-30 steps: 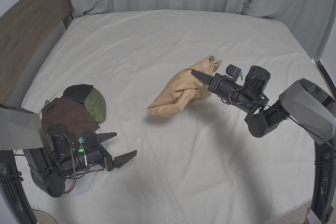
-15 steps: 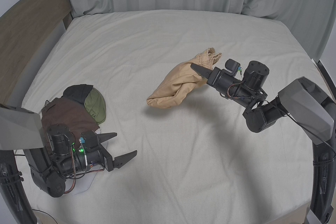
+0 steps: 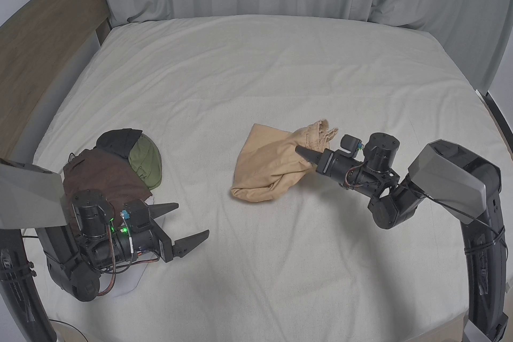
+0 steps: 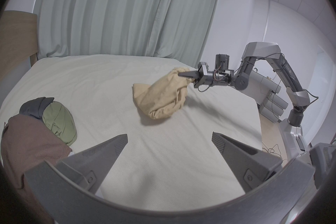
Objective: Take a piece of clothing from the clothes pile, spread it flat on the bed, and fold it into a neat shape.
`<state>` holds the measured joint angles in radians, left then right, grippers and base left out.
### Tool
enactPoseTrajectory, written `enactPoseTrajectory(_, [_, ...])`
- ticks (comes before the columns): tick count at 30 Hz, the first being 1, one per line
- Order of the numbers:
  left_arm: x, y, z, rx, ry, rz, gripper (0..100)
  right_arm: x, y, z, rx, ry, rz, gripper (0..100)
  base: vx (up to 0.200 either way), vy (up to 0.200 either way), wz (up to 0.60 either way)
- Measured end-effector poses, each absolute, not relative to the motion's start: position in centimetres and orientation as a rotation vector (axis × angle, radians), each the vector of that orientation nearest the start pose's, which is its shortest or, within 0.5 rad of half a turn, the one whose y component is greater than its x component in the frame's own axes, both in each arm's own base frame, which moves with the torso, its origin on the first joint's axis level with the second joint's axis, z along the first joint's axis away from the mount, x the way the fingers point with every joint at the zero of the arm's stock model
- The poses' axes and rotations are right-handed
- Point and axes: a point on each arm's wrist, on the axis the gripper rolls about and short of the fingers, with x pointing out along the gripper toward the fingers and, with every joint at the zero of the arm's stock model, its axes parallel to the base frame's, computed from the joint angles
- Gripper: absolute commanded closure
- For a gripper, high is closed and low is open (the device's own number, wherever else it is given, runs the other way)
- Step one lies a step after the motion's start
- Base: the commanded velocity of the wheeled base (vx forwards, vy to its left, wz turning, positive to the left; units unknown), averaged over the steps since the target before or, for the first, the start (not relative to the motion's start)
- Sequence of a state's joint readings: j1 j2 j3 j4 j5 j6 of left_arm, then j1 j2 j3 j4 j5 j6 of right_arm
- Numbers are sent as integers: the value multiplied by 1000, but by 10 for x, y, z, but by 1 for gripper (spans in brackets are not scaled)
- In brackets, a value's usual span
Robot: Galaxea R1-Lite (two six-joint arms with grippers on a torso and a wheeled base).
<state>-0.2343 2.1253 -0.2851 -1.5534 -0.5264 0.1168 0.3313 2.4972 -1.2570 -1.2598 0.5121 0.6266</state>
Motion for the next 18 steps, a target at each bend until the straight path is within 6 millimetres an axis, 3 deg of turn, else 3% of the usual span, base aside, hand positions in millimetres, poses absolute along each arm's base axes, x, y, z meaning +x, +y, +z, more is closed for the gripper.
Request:
enactPoseTrajectory(12, [269,-76,38,67,248,-771,0,412,147,-9,536,332,777,100,0,0,0])
enactPoseTrajectory(18, [269,-76,38,67,247,-771,0,410,141,-18,537,351,760,100,0,0,0])
